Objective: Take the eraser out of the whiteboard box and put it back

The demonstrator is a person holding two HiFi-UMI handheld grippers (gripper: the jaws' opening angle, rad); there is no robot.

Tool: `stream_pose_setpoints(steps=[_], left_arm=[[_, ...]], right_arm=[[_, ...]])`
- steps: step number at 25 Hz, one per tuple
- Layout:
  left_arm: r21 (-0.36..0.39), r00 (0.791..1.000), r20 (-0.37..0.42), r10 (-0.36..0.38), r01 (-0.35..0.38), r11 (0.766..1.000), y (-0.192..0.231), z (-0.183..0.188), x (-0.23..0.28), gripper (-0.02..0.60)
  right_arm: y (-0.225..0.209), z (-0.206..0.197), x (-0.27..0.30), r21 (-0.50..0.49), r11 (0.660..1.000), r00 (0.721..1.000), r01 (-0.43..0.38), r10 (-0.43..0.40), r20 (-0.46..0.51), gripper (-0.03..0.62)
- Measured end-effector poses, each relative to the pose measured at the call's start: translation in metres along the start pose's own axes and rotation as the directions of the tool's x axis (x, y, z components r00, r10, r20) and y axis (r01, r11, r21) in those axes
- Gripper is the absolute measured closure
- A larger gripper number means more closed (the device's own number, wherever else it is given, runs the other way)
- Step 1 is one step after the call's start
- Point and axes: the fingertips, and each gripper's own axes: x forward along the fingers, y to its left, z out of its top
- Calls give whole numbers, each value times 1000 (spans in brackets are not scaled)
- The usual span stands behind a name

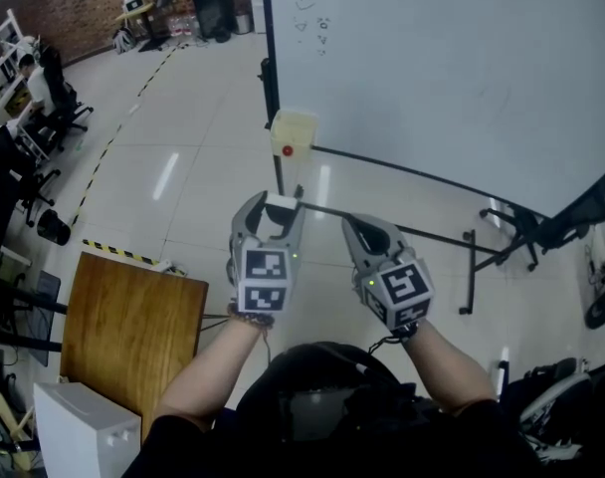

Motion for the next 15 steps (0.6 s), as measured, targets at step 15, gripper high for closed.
stream_pose_setpoints(steps=[15], left_arm=[[42, 1000, 4, 20, -21, 999, -21, 4, -6, 325]], right_arm=[[-5, 2, -23, 1, 1000, 1000, -19, 19, 17, 568]])
